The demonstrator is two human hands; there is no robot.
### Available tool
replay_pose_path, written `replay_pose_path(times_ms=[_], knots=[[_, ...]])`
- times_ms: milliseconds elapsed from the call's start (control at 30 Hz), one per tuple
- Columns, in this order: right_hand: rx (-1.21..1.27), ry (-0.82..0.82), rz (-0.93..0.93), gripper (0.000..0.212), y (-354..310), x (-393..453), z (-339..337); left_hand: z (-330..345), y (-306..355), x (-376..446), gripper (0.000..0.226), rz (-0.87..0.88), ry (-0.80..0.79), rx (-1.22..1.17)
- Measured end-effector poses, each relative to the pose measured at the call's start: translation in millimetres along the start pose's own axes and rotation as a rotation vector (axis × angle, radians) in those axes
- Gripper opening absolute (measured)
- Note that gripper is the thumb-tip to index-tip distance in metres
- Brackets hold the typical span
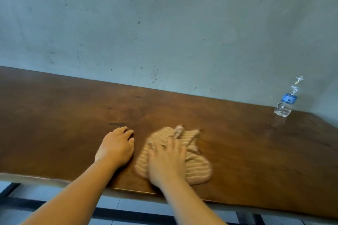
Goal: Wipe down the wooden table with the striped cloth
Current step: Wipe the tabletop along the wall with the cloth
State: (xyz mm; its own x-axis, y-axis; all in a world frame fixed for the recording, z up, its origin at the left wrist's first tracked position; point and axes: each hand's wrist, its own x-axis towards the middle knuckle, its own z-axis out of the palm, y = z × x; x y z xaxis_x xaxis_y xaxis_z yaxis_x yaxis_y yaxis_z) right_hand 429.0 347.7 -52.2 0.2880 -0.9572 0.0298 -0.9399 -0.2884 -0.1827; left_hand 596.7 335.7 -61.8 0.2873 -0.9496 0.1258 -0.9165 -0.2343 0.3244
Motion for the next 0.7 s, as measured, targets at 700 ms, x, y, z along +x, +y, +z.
replay_pose_path(times_ms=[700], knots=[[-0.044,0.052,0.481,0.061,182.7,-17.7,-33.3,1.4,3.2,-0.7,0.058,-0.025,0.008,0.031]])
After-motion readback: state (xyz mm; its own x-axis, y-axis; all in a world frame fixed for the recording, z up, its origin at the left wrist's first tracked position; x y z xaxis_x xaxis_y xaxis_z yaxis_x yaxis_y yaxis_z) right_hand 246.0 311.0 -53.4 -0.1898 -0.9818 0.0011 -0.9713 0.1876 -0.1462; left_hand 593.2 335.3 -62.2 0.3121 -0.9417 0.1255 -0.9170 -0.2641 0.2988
